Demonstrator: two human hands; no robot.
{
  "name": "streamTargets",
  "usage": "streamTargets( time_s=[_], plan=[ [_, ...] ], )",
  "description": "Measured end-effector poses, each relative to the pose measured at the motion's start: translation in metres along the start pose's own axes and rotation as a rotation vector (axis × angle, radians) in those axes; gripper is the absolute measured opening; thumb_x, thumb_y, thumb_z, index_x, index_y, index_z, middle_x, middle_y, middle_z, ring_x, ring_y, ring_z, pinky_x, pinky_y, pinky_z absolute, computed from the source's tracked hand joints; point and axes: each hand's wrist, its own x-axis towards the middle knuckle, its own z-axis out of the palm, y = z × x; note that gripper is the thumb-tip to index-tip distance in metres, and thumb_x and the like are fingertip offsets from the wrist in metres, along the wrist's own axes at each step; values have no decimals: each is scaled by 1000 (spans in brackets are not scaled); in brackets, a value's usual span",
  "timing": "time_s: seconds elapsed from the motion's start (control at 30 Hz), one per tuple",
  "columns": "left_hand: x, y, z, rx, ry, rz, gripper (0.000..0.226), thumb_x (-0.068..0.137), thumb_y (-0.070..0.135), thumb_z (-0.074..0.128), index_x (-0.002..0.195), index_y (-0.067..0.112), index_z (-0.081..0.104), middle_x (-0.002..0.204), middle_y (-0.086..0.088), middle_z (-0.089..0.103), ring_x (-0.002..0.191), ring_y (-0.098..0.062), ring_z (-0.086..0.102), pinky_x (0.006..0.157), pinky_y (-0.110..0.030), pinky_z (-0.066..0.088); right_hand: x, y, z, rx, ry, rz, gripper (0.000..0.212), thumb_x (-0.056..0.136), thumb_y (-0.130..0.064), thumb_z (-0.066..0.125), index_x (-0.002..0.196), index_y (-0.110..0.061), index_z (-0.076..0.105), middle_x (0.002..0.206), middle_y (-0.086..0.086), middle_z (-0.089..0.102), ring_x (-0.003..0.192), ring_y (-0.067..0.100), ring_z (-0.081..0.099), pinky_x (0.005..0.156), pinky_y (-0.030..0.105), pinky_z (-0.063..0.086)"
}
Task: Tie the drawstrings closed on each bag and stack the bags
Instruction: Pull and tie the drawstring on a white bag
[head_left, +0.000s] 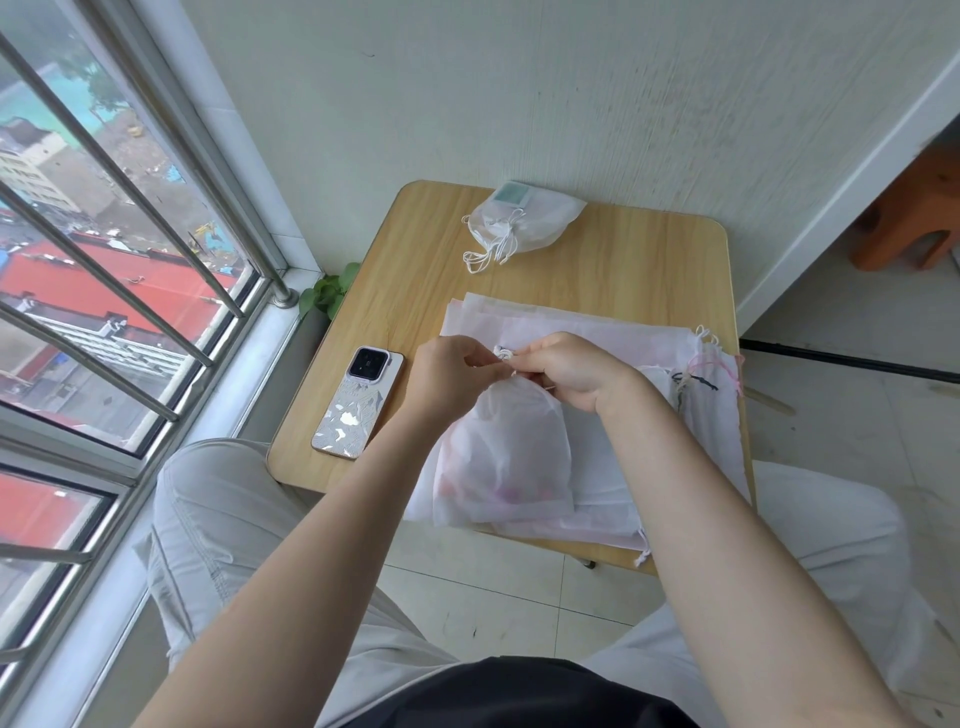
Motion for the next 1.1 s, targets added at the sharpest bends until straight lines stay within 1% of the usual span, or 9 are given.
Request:
streamTargets(
  time_s=[0.23,0.37,0.47,0.6,0.67,0.77,0.87,0.97,1.1],
  plan=[
    [6,2,-4,116,-122,-48,15,89,24,62,81,12,63,69,7,56,64,-10,50,52,-19,36,0,0,-4,-168,184,-61,6,85,-4,72,89,-9,74,75,1,68,65,9,61,64,20,49],
    [8,-3,-18,250,-260,-63,25,94,25,50,81,5,56,74,-2,53,68,-18,46,58,-29,37,7,3,-9,-598,472,-123,7,85,-8,70,87,-11,77,82,2,69,78,16,63,74,23,45],
    [9,-6,-28,333,-374,-77,26,95,25,51,78,6,55,73,-4,53,64,-18,45,57,-28,36,11,3,-5,-783,561,-185,13,87,-6,65,86,-12,77,94,6,72,90,23,64,75,25,46],
    [15,-5,-33,361,-331,-88,23,87,29,62,77,9,59,74,-2,56,65,-16,49,58,-27,40,12,-2,2,-796,518,-240,12,89,-9,63,86,-11,74,93,7,71,89,24,64,77,29,50],
    [20,-6,-35,238,-317,-52,25,85,38,68,97,17,65,89,4,61,77,-12,56,66,-24,44,11,-8,-3,-735,501,-293,12,89,-8,63,90,-9,75,92,6,71,88,20,63,78,29,50],
    [28,2,-33,219,-489,3,49,78,52,75,119,29,63,106,11,61,93,-9,58,78,-22,42,9,-19,-7,-598,483,-360,9,88,-11,67,93,-12,75,91,-1,70,85,11,61,75,22,45],
    [42,6,-25,249,-418,19,23,81,41,76,93,25,66,78,13,55,73,-6,50,62,-18,35,13,-29,-12,-525,485,-365,12,89,-25,67,98,-17,72,92,-4,66,83,9,59,65,22,45],
    [63,8,-25,68,-227,-18,30,81,34,77,80,6,64,66,4,47,60,-11,42,54,-23,30,19,-41,-31,-639,390,-188,43,84,-47,69,104,-9,68,102,5,69,93,18,63,78,30,50],
    [88,14,-26,-54,-147,-65,33,82,30,76,75,3,58,63,1,50,53,-12,46,51,-23,34,29,-56,-45,-728,306,-20,27,86,-30,66,84,-3,64,74,12,64,62,23,53,56,27,40]
  ],
)
